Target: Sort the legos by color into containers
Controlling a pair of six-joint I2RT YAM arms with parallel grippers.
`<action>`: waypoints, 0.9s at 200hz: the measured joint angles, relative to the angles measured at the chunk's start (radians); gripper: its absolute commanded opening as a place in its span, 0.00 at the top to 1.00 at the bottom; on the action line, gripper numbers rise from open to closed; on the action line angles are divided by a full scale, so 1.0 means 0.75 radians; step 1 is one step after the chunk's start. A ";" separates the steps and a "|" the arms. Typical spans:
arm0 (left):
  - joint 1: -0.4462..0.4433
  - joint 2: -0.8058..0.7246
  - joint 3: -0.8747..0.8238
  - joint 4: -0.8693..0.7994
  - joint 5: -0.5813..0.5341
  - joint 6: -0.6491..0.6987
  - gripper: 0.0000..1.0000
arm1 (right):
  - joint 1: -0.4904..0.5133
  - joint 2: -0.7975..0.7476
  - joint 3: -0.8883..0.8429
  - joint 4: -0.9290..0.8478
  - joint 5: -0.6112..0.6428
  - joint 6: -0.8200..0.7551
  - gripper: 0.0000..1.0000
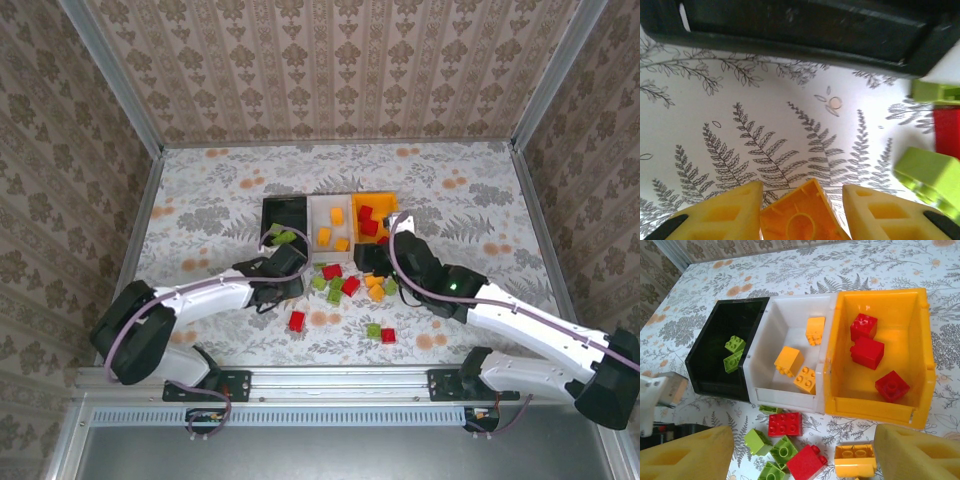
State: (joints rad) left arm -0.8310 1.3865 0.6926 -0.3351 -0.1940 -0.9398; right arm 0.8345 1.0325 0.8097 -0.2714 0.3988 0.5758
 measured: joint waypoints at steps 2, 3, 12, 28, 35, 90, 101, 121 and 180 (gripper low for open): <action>-0.001 -0.006 0.005 -0.005 0.000 0.002 0.59 | -0.001 -0.003 -0.002 -0.001 0.001 0.002 0.24; -0.001 -0.008 0.006 -0.007 0.001 0.002 0.59 | -0.001 -0.005 -0.003 -0.001 0.001 0.003 0.24; -0.003 -0.029 0.038 -0.030 0.000 0.016 0.59 | -0.001 -0.022 -0.013 -0.002 0.004 0.007 0.24; -0.008 -0.032 0.141 -0.065 -0.001 0.056 0.59 | -0.003 -0.060 -0.038 -0.003 0.010 0.017 0.24; -0.009 -0.020 0.206 -0.078 -0.002 0.077 0.59 | -0.003 -0.073 -0.048 -0.007 0.014 0.022 0.24; 0.026 0.368 0.752 -0.077 0.004 0.259 0.59 | -0.008 -0.097 -0.093 -0.078 0.019 0.066 0.24; 0.044 0.463 0.829 -0.082 0.004 0.291 0.58 | -0.008 -0.106 -0.100 -0.094 0.019 0.073 0.24; 0.074 0.602 0.931 -0.105 0.004 0.337 0.54 | -0.008 -0.131 -0.121 -0.114 0.019 0.086 0.24; 0.095 0.708 1.056 -0.156 0.009 0.399 0.22 | -0.008 -0.157 -0.140 -0.175 0.017 0.125 0.21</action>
State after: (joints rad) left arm -0.7601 1.9175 1.4845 -0.4519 -0.1875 -0.6407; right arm 0.8288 0.9150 0.7048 -0.4026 0.4118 0.6697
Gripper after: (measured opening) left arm 0.743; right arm 0.782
